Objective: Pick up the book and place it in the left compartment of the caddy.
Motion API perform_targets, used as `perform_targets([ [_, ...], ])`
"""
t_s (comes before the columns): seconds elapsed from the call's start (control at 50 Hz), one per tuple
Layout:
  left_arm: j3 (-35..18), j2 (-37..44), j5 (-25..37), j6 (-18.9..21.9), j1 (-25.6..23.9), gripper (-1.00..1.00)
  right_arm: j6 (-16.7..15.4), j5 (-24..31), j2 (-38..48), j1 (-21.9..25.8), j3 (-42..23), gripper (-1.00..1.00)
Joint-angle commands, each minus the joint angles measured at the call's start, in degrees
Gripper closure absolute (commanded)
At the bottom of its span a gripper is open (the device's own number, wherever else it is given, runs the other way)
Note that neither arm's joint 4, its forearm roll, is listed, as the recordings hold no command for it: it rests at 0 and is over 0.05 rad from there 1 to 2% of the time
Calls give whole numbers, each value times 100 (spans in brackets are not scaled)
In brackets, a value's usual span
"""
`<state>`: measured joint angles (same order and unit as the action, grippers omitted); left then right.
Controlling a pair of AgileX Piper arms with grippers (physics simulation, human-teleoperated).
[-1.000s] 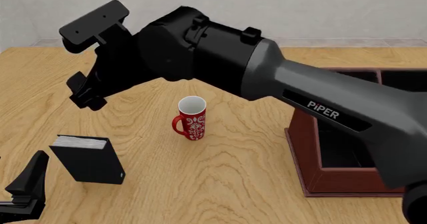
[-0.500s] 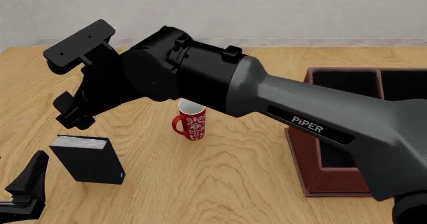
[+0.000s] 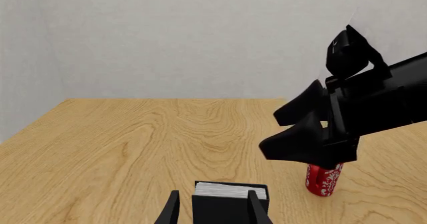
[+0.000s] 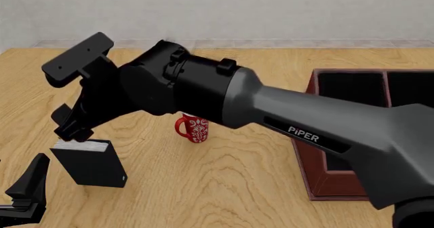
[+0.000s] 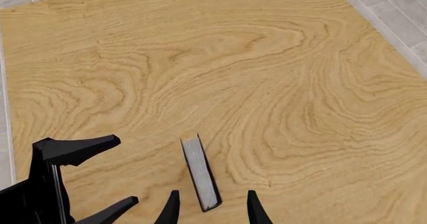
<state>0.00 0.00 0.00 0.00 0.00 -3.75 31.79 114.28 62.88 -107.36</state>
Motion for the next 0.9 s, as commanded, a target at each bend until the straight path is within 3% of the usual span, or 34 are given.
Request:
perform_targets([
  [0.02, 0, 0, 0, 0, 0, -100, 45, -107, 41, 27, 81, -100],
  [0.9, 0, 0, 0, 0, 0, -100, 149, -367, 503, 18, -3, -100],
])
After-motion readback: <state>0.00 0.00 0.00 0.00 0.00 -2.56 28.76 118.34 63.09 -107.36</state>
